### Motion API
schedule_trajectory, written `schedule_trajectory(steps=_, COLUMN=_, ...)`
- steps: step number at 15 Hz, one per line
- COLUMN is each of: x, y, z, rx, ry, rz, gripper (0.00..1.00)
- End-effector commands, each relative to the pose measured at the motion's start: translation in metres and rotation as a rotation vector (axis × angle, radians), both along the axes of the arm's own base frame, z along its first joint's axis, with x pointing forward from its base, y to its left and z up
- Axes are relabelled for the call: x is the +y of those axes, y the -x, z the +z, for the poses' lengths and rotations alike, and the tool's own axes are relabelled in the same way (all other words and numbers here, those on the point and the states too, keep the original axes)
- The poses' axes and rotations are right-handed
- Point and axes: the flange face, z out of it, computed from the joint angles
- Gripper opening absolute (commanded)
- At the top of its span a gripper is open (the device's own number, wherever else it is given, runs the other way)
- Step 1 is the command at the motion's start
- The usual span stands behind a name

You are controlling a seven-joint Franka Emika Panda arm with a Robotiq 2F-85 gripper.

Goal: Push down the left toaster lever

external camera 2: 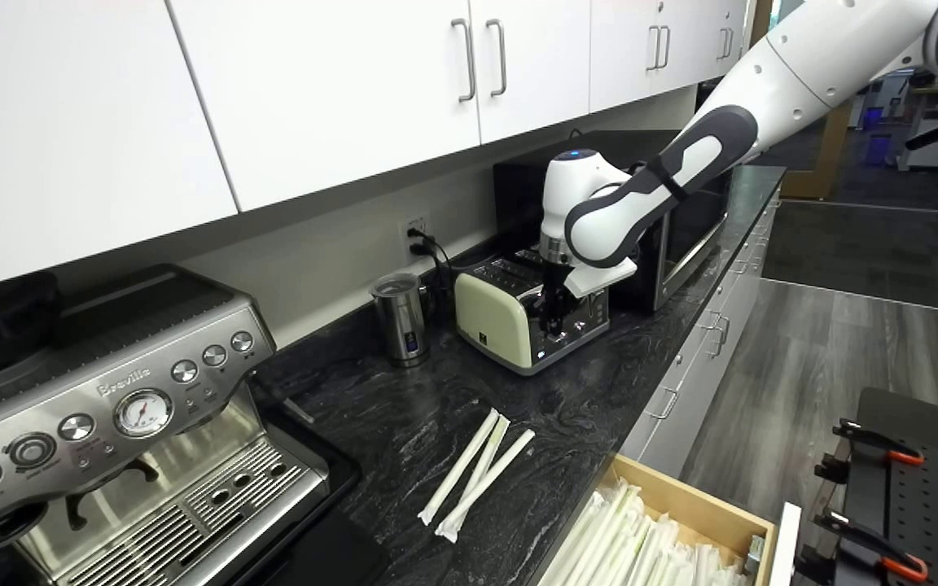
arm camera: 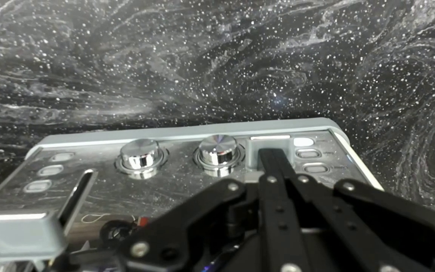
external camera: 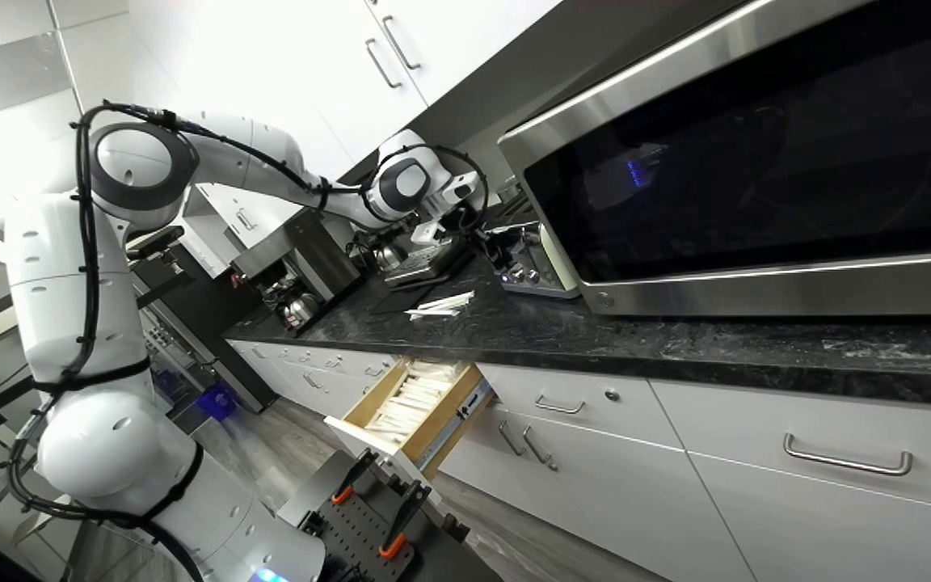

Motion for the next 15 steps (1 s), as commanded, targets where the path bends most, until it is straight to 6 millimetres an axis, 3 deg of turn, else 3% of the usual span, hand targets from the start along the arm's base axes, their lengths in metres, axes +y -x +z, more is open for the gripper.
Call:
schedule_trajectory(steps=1, x=-0.004, y=0.003, z=0.002, rx=-0.031, ry=-0.019, rz=0.008, gripper=0.0)
schedule_trajectory(steps=10, x=-0.016, y=0.072, z=0.143, rx=-0.248, ry=-0.044, rz=0.047, gripper=0.0)
schedule_trajectory(steps=12, x=-0.015, y=0.086, z=0.162, rx=-0.248, ry=-0.039, rz=0.073, gripper=0.0)
schedule_trajectory(steps=15, x=-0.011, y=0.101, z=0.175, rx=-0.243, ry=-0.032, rz=0.111, gripper=0.0)
